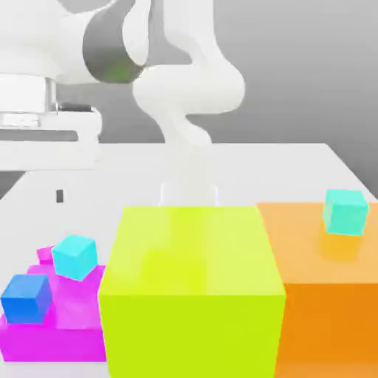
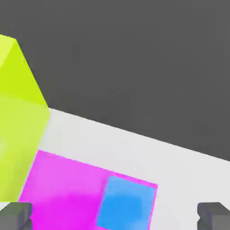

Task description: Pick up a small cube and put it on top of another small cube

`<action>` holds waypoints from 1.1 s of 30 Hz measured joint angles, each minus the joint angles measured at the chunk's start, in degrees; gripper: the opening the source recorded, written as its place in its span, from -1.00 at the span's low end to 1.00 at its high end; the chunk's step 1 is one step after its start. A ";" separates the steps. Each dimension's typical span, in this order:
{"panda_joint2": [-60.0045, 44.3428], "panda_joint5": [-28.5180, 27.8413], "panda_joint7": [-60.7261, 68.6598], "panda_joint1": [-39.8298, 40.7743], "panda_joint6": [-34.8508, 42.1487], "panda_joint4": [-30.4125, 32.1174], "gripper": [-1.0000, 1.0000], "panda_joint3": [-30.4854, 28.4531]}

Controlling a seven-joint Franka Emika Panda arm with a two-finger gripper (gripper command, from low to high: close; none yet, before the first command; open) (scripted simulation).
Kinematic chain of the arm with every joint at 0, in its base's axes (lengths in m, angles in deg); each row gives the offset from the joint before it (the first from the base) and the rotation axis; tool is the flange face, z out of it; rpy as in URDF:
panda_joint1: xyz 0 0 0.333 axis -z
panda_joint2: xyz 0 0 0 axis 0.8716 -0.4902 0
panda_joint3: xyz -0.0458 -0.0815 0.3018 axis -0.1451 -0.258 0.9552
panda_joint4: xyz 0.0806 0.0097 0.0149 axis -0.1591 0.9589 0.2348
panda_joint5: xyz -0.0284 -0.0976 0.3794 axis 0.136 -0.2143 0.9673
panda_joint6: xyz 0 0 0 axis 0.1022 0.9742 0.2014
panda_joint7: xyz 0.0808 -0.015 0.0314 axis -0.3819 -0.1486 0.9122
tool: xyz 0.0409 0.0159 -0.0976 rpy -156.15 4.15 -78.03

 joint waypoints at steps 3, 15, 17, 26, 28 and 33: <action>-4.62 2.05 8.37 0.23 -2.72 2.43 0.00 -4.13; -23.50 23.38 43.06 13.75 -12.54 7.21 0.00 1.40; -26.11 28.64 47.12 17.00 -13.91 6.30 0.00 5.79; -33.03 41.11 56.77 28.79 -18.37 3.73 -1.00 20.25; -33.03 41.14 56.80 28.79 -18.27 3.73 -1.00 20.25; -30.35 36.30 53.06 24.51 -16.57 4.75 -1.00 14.93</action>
